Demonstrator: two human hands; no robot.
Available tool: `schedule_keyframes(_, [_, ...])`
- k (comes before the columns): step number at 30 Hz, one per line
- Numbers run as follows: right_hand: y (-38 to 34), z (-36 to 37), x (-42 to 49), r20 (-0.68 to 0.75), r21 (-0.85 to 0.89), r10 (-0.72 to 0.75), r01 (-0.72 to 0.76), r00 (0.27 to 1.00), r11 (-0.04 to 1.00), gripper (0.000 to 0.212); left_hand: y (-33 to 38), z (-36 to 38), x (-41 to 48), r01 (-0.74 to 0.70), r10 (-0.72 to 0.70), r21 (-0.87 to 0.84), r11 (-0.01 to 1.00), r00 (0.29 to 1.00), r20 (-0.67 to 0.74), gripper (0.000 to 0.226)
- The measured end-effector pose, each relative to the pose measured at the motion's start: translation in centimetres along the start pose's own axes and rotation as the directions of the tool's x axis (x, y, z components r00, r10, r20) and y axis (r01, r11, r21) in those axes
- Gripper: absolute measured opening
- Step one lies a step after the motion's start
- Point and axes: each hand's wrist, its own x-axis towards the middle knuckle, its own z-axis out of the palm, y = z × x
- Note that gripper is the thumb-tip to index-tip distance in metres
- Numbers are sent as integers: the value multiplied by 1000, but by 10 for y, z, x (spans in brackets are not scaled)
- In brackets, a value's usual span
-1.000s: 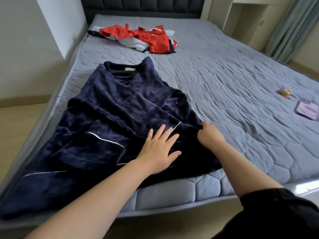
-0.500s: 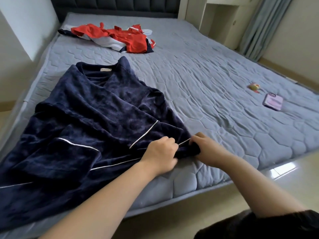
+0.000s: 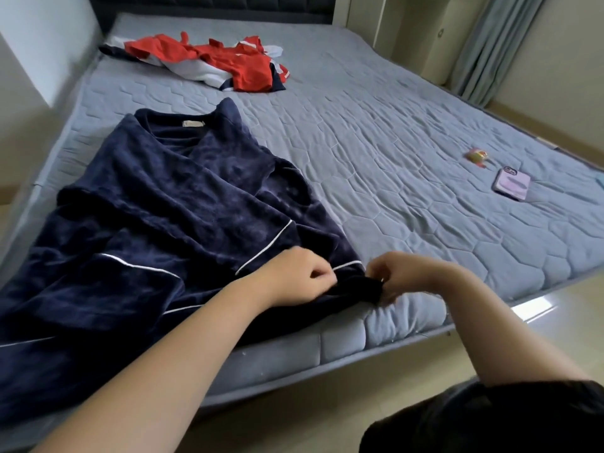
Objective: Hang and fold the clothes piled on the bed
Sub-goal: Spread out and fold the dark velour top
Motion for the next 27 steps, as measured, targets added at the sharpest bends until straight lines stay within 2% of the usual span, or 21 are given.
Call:
schedule_keyframes(1, [1, -5, 3, -115, 101, 5, 7, 993, 995, 31, -2, -3, 1, 0, -21, -122, 993, 984, -178, 18])
schedule_keyframes(2, [0, -6, 8, -282, 156, 18, 27, 959, 987, 34, -6, -5, 3, 4, -40, -103, 995, 935, -354, 18])
schedule_keyframes(3, [-3, -5, 14, -471, 132, 23, 44, 882, 990, 33, -12, -5, 6, 72, -48, 35, 997, 890, -452, 22])
schedule_keyframes(4, [-11, 1, 20, -632, 53, 2, 41, 775, 998, 32, -19, -3, 7, 206, -103, 212, 955, 903, -417, 36])
schedule_keyframes(5, [-20, 10, 25, -728, -42, -76, 66, 682, 997, 33, -27, 2, 6, 323, -227, 381, 866, 934, -275, 53])
schedule_keyframes(6, [-29, 21, 31, -745, -132, -191, 140, 639, 981, 35, -32, 8, 5, 375, -362, 477, 795, 924, -125, 63])
schedule_keyframes(7, [-35, 32, 37, -703, -216, -313, 227, 639, 950, 36, -35, 13, 3, 392, -445, 506, 768, 895, -18, 66])
schedule_keyframes(8, [-40, 42, 44, -621, -309, -412, 274, 667, 911, 39, -40, 17, 1, 382, -461, 503, 775, 887, 36, 66])
schedule_keyframes(9, [-41, 51, 51, -522, -416, -454, 249, 722, 875, 44, -45, 16, -1, 354, -429, 485, 799, 902, 49, 66])
schedule_keyframes(11, [-39, 61, 64, -380, -576, -356, 82, 854, 813, 51, -56, 5, -9, 320, -377, 463, 827, 925, 35, 66])
schedule_keyframes(12, [-39, 63, 68, -378, -604, -287, 1, 880, 797, 52, -63, -4, -14, 333, -386, 466, 820, 922, 21, 65])
schedule_keyframes(13, [-43, 64, 70, -416, -610, -253, -61, 874, 790, 50, -72, -13, -21, 362, -414, 477, 801, 910, 4, 64])
schedule_keyframes(16, [-73, 68, 74, -578, -607, -249, -206, 777, 767, 32, -96, -33, -44, 449, -491, 478, 755, 870, -41, 64])
schedule_keyframes(18, [-96, 76, 80, -607, -594, -272, -199, 747, 779, 33, -107, -44, -56, 479, -495, 425, 768, 865, -79, 62])
schedule_keyframes(22, [-136, 93, 99, -557, -631, -351, -109, 752, 768, 45, -130, -66, -79, 528, -505, 367, 766, 847, -165, 58])
schedule_keyframes(24, [-156, 96, 108, -531, -652, -378, -82, 759, 753, 54, -142, -72, -92, 556, -517, 259, 790, 830, -208, 58])
schedule_keyframes(26, [-177, 98, 120, -493, -659, -409, -23, 768, 752, 61, -150, -80, -100, 593, -575, -30, 804, 765, -288, 53])
schedule_keyframes(27, [-188, 100, 127, -471, -662, -430, 14, 770, 750, 62, -152, -86, -101, 584, -613, -197, 787, 710, -345, 50])
